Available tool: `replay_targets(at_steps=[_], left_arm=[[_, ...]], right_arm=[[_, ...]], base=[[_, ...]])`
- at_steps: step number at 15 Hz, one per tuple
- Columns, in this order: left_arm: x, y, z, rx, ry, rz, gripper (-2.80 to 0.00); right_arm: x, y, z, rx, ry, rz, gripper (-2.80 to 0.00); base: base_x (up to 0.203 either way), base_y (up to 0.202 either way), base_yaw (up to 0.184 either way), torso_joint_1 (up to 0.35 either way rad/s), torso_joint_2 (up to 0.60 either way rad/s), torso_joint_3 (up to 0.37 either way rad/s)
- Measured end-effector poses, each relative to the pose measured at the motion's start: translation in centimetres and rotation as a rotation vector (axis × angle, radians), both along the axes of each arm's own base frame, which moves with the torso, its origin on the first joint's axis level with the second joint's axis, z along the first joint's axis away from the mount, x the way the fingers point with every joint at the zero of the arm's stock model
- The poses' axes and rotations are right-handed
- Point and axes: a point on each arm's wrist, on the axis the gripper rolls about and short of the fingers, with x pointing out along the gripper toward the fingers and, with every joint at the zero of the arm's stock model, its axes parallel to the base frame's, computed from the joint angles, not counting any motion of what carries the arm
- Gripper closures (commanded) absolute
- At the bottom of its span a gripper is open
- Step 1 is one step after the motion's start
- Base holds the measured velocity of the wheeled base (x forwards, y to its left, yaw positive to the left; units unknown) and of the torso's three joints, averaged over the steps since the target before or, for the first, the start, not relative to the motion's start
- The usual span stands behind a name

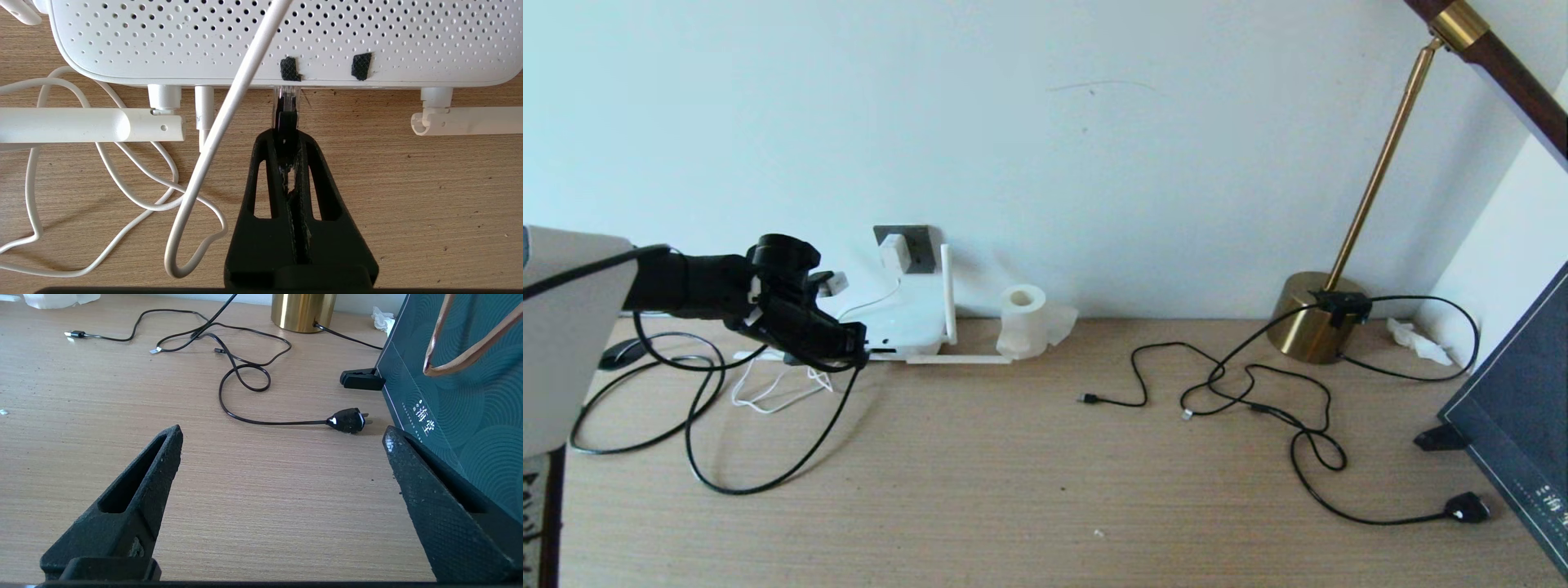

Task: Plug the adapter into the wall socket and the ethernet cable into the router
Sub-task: Plug cable into router interface

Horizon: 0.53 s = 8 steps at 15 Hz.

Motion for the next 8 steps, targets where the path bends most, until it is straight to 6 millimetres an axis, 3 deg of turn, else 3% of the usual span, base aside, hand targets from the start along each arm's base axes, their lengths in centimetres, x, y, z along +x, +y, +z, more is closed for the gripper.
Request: replay_targets(at_steps=[8], left_arm=[[0.12, 0.00, -0.08, 0.000, 0.000, 0.000, 0.00]], right_arm=[[0.00, 0.00, 0.00, 0.000, 0.000, 0.000, -2.80]], base=[[0.000, 0.000, 0.000, 0.000, 0.00, 0.000]])
